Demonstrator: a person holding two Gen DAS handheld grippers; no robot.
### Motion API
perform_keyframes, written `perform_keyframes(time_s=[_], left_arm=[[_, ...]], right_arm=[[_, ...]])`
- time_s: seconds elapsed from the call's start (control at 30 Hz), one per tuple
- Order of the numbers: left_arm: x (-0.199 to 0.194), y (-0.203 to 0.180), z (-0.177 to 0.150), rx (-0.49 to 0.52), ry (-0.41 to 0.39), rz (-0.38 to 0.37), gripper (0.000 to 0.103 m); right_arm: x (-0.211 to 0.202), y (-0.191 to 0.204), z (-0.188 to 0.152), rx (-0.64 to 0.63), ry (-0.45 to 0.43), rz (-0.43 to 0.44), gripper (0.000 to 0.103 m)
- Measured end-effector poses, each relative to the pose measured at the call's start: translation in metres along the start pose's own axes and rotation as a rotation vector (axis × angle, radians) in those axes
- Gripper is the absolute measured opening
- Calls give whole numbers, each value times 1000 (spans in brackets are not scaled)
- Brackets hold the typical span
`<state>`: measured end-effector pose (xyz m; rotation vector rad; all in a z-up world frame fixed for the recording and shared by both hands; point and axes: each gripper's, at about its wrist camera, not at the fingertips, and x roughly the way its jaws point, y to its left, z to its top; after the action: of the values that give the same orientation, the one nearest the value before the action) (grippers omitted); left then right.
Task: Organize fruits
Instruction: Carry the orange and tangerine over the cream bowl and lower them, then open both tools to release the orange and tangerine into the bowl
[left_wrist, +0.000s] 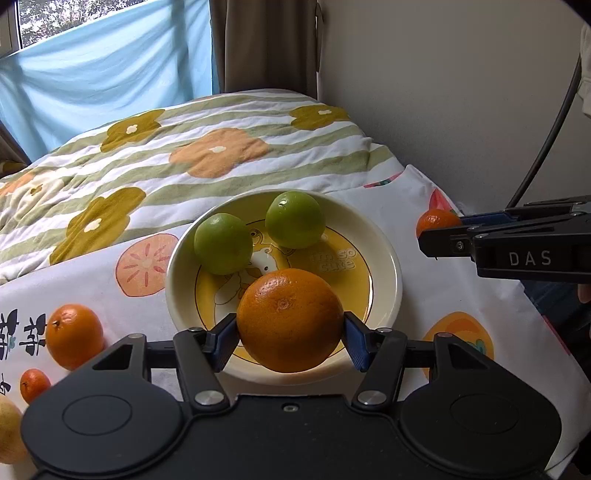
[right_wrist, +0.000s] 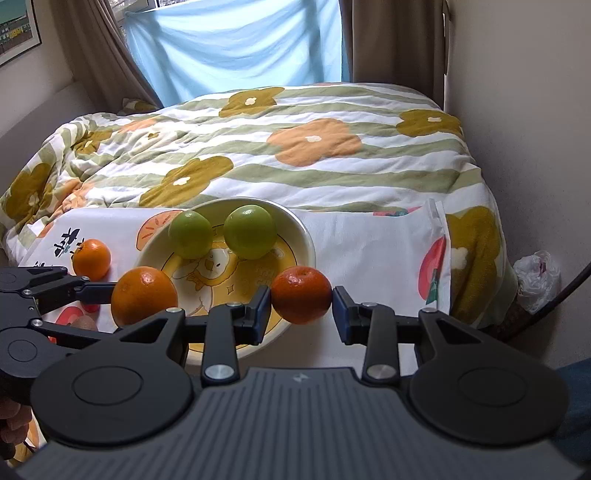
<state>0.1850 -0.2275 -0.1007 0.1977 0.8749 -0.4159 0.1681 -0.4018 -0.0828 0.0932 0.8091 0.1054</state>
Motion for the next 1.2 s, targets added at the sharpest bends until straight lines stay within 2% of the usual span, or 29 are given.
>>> perform_keyframes(time_s=[0.27,0.47,0.5,0.57,0.63,0.73,1.2], left_arm=[[31,-4,4,35,67,23,64],[39,-5,5,42,83,32,65],[39,-5,5,42,84,32,67],[33,-4,5,40,52,32,86],[25,0,5,31,19,29,91],[18,7,4,7,10,24,92],[-10,42,-11,-120,-7,102,91]], right_arm=[[22,-10,9,3,29,30,51],[32,-11,11,-7,49,42,51],[34,-11,12,-9,50,43,51],[36,-10,13,-18,53,47,51],[39,-9,13,-24,54,58,51],[44,-8,14,-21,62,74,51],[64,14,14,-65,84,107,51]])
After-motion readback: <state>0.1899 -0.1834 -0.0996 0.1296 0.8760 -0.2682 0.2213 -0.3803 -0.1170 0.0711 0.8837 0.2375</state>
